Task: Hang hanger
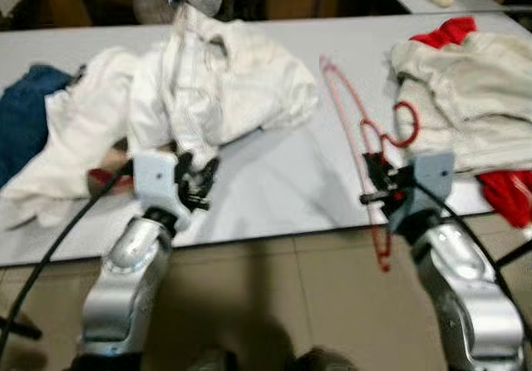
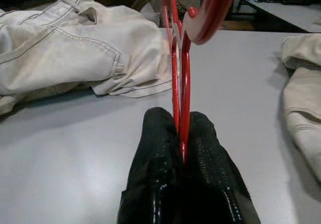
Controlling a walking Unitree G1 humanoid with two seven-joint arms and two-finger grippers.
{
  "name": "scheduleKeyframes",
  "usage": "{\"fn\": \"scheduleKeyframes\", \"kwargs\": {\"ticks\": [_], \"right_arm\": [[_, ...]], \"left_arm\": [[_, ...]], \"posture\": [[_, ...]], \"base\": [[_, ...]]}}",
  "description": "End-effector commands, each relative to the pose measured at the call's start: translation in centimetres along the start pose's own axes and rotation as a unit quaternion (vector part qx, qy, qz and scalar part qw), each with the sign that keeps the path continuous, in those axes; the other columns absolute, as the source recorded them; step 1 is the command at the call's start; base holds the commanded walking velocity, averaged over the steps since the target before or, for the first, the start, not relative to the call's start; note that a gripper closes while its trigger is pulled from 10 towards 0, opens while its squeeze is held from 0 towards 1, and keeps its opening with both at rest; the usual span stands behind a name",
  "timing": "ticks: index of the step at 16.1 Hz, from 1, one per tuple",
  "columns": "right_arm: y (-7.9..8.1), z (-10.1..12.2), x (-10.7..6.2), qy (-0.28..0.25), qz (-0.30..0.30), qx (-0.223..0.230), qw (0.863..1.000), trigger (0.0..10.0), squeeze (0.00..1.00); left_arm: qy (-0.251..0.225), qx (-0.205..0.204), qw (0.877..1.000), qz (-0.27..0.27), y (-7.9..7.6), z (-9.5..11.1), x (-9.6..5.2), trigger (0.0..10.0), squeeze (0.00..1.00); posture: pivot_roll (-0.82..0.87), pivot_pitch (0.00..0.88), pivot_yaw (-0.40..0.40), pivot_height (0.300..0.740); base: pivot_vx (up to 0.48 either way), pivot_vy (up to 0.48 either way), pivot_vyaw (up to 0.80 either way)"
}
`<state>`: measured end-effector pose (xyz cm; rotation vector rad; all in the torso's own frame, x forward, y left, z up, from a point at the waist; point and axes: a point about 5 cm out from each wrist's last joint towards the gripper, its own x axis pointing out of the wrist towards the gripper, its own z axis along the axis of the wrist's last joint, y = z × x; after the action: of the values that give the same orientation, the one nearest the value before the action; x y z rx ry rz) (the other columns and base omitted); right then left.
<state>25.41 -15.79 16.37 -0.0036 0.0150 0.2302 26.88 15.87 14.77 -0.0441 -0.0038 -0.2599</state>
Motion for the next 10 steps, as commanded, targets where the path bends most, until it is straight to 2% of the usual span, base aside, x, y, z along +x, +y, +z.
{"fn": "scheduleKeyframes", "kwargs": {"ticks": [1,3,4,5,8,10], "right_arm": [[-0.5,-0.2,-0.3,0.005,-0.008,0.004,1.000,10.0,0.00],[-0.6,-0.2,-0.3,0.002,-0.009,-0.011,1.000,10.0,0.00],[-0.8,-0.1,-0.3,-0.002,-0.017,-0.040,0.999,10.0,0.00],[-0.7,-0.1,-0.3,0.000,-0.007,-0.016,1.000,10.0,0.00],[-1.1,0.9,0.0,-0.054,-0.078,-0.067,0.993,10.0,0.00],[-0.5,0.7,0.0,-0.043,-0.041,-0.037,0.998,10.0,0.00]], "left_arm": [[0.001,0.001,1.000,-0.005,-0.4,0.1,0.0,10.0,0.44],[0.001,0.002,1.000,-0.006,-0.5,0.1,0.0,10.0,0.44],[0.002,0.003,1.000,-0.006,-0.5,0.1,0.0,10.0,0.44],[0.002,0.003,1.000,-0.006,-0.5,0.1,0.0,10.0,0.44],[0.002,0.007,1.000,-0.009,-0.5,0.2,0.1,10.0,0.44],[0.001,0.007,1.000,-0.009,-0.6,0.2,0.1,10.0,0.44]], "posture": [[-0.11,0.144,0.019,0.740],[-0.11,0.145,0.018,0.740],[-0.11,0.145,0.016,0.740],[-0.11,0.144,0.016,0.740],[-0.11,0.144,0.019,0.740],[-0.11,0.144,0.017,0.740]], "base": [[0.000,-0.364,0.00],[0.000,-0.368,0.00],[0.000,-0.360,0.00],[0.000,-0.364,0.00],[0.000,-0.363,0.00],[0.000,-0.360,0.00]]}}
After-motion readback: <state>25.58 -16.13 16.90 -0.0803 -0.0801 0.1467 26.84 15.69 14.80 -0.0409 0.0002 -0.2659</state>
